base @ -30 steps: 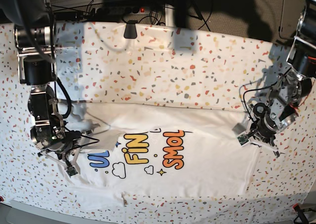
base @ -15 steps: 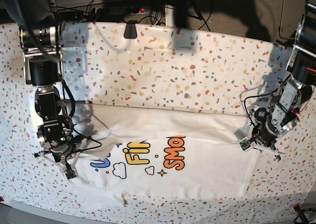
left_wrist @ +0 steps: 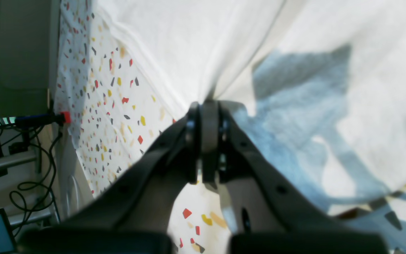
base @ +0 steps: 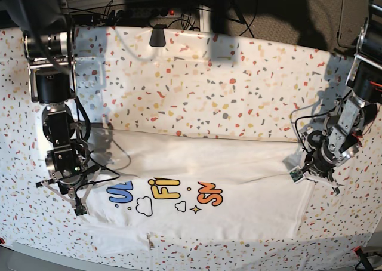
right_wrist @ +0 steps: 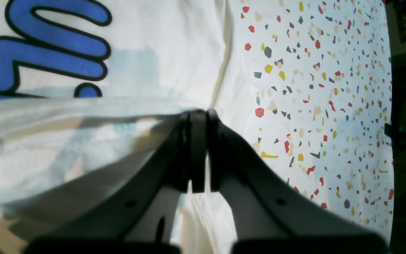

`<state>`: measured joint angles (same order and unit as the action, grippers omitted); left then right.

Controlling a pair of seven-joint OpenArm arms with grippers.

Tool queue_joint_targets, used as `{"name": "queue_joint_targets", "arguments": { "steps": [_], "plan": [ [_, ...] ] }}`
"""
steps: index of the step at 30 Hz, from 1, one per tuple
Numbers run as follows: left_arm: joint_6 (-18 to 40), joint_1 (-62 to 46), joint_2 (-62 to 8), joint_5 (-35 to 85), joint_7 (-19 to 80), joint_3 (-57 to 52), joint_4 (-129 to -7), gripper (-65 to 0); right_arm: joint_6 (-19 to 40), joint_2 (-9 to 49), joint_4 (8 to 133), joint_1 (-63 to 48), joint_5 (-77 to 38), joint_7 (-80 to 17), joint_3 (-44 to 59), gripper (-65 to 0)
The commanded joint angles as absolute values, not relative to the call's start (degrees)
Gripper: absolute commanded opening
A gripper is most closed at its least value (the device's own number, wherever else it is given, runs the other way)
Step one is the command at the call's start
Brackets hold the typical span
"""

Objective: Fold the T-shirt properly
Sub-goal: 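Lower the folded edge onto the shirt and open both grippers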

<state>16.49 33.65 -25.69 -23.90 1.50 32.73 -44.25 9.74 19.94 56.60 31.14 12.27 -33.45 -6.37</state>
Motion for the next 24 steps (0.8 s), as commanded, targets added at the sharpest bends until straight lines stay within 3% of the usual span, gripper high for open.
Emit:
{"name": "queue_joint_targets", "arguments": {
  "steps": [1,8,9,12,14,24],
  "plan": [
    [15.4,35.6,-26.4,-23.7,0.8,32.3,-44.9,-65.0,9.2,20.6,57.5,33.3,12.9,-32.2,-6.0,-65.0],
    [15.4,35.6,-26.4,-23.5,-0.3,32.3,-44.9,-65.0,10.1,20.6,57.5,33.3,12.9,-32.0,-6.0,-65.0],
    [15.4,35.6,-26.4,-23.5,-1.2,32.3,-44.9,-62.1,10.2,20.6,57.5,33.3,12.9,-32.0,-6.0,-65.0],
    [13.1,35.6,-26.4,-23.5,-4.3,32.3,-44.9,-35.2,10.2,20.6,57.5,33.3,12.8,-32.0,-6.0,-65.0],
    [9.6,35.6,-26.4,-23.5,-6.0,32.3,-44.9,-26.0,10.2,20.6,57.5,33.3,12.8,-32.0,-6.0,-65.0],
    [7.9,35.6,-26.4,-14.4,-1.3,32.3,-44.9,-24.9,11.6,20.6,57.5,33.2,12.9,-31.4,-6.0,-65.0]
  ]
}}
